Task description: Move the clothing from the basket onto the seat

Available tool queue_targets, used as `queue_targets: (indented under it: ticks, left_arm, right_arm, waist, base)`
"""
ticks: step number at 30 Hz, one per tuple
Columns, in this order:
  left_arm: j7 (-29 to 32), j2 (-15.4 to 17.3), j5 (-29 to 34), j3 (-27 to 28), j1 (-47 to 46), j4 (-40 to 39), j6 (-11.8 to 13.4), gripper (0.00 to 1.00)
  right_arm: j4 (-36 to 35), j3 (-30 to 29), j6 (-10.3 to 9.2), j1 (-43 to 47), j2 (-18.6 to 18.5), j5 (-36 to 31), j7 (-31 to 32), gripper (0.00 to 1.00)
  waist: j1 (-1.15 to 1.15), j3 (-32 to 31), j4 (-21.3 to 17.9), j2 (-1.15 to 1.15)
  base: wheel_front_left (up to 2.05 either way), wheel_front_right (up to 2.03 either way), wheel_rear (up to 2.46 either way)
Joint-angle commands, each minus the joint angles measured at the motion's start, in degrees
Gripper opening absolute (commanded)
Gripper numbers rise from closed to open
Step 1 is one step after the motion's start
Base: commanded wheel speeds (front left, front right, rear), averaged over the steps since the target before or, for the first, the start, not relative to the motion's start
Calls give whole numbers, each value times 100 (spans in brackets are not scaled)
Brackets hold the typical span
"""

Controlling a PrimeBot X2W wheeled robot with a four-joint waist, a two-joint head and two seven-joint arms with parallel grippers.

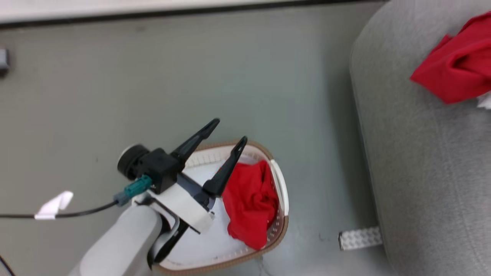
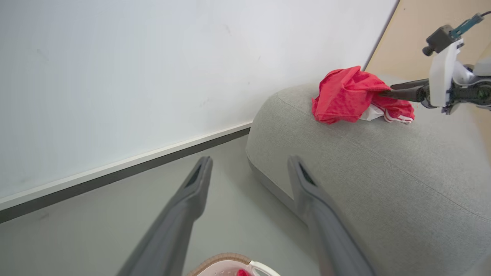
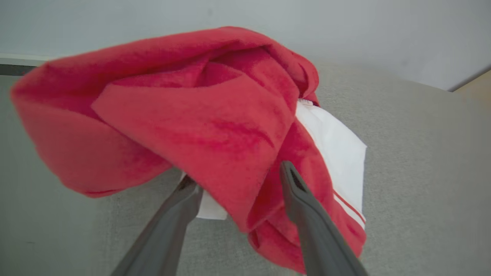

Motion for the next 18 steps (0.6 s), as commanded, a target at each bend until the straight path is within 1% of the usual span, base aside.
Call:
queue_targets:
  ticks: [1, 3, 7, 11, 14, 15, 18]
  left_arm:
    - [-23, -40, -84, 43, 161, 88, 34, 100]
    - [-45, -92, -146, 100, 287, 174, 100, 100]
    - [-58, -177, -206, 296, 584, 356, 231, 100]
    - [-59, -269, -270, 576, 890, 440, 364, 100]
    - [-61, -319, -268, 838, 1149, 501, 472, 100]
    - [-61, -328, -236, 935, 1235, 510, 520, 100]
    - [-61, -339, -83, 1205, 1502, 546, 679, 100]
  right_arm:
    - [-94, 177, -14, 185, -206, 176, -24, 100]
    - [-259, 465, -13, 352, -317, 434, -60, 100]
    - [-763, 853, -14, 663, -467, 1036, -249, 100]
    - [-1411, 1186, -13, 1095, -433, 1548, -447, 100]
    - [-1911, 1326, -14, 1513, -420, 1736, -631, 100]
    - [-2091, 1344, -13, 1679, -352, 1833, -695, 100]
    - [-2568, 1202, -14, 2168, -244, 1978, -973, 100]
  waist:
    - [0, -525, 30, 0]
    - [0, -801, 66, 0]
    - [0, -1381, 150, 0]
    - [0, -1895, 307, 0]
    - [0, -2258, 455, 0]
    - [0, -2362, 502, 0]
    - [0, -2628, 655, 0]
  base:
    - [0, 0, 0]
    - [0, 0, 0]
    - [0, 0, 0]
    - [0, 0, 0]
    - [0, 0, 0]
    - [0, 0, 0]
    - [0, 0, 0]
